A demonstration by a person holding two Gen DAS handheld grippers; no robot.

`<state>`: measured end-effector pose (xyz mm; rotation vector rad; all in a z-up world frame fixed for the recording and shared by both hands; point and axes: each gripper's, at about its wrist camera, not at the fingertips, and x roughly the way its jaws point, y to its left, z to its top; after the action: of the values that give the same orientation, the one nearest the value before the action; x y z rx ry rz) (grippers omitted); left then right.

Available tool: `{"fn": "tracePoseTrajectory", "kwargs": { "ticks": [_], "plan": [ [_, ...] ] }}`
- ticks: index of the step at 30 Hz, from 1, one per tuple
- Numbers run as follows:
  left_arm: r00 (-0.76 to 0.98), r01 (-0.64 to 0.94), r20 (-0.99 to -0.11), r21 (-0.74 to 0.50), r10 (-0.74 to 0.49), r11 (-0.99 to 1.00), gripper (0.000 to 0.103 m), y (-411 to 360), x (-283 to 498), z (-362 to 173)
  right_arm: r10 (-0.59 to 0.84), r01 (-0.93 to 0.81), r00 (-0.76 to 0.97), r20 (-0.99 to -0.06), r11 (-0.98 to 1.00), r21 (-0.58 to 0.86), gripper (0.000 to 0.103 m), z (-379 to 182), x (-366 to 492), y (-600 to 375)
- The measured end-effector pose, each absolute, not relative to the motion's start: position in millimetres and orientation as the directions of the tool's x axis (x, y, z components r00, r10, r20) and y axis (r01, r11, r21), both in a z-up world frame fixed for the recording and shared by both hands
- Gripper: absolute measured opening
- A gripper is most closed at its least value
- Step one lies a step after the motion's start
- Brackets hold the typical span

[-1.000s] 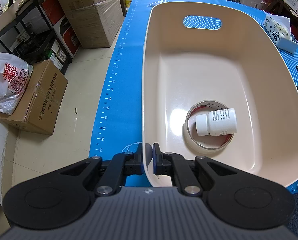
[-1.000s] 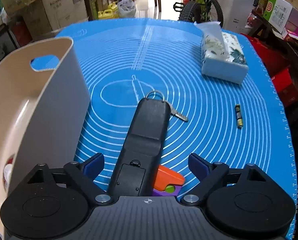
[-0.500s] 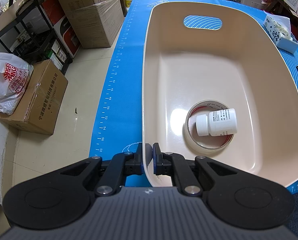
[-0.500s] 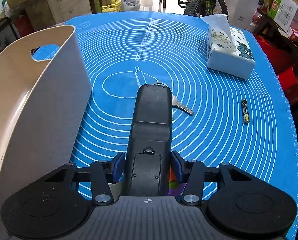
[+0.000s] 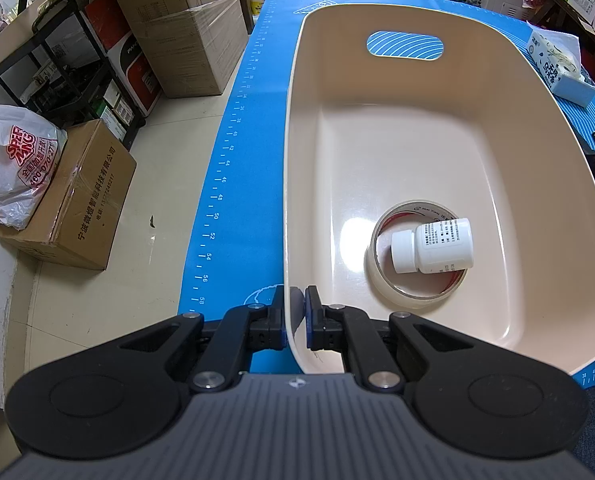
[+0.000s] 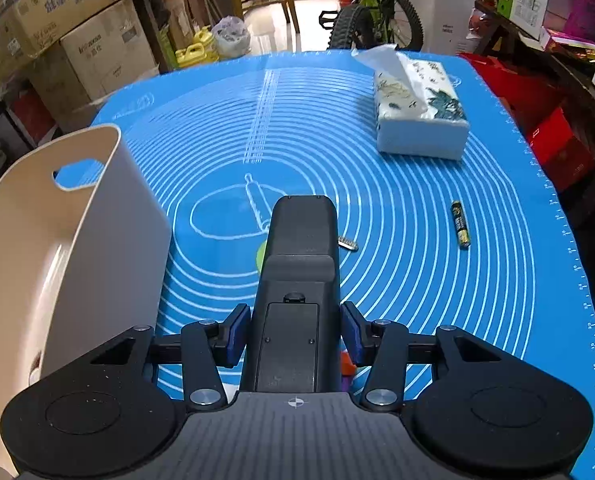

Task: Organize rigid objects
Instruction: 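Carry the remote into the bin and open the right gripper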

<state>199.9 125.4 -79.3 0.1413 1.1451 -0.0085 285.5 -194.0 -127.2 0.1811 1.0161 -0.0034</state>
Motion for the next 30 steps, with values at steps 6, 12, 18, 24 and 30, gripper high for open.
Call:
{"fn": "tracePoseTrajectory", "kwargs": {
  "ticks": [6, 12, 18, 24, 30],
  "plan": [
    [0.414, 0.08, -0.908, 0.108, 0.065, 0.991, 0.01, 125, 200, -79, 0.069, 0.107, 0.562, -0.824, 0.982, 0.155, 0.052, -119, 283, -199],
    [0.414, 0.078, -0.908, 0.108, 0.066, 0.991, 0.01, 125, 200, -79, 0.083, 0.106, 0.61, -0.788, 0.977, 0.185, 0.053, -99, 285, -201],
    [0.414, 0.08, -0.908, 0.108, 0.066, 0.991, 0.01, 125, 200, -79, 0.114, 0.068, 0.675, -0.729, 0.974, 0.215, 0.053, -68, 282, -194],
    [0.414, 0.08, -0.908, 0.108, 0.066, 0.991, 0.01, 125, 200, -79, 0.188, -0.016, 0.734, -0.653, 0.965, 0.261, 0.053, -32, 274, -176],
    [0.415, 0.07, -0.907, 0.108, 0.069, 0.992, 0.01, 126, 199, -78, 0.275, -0.122, 0.749, -0.603, 0.951, 0.283, 0.053, -11, 266, -147]
  ]
}}
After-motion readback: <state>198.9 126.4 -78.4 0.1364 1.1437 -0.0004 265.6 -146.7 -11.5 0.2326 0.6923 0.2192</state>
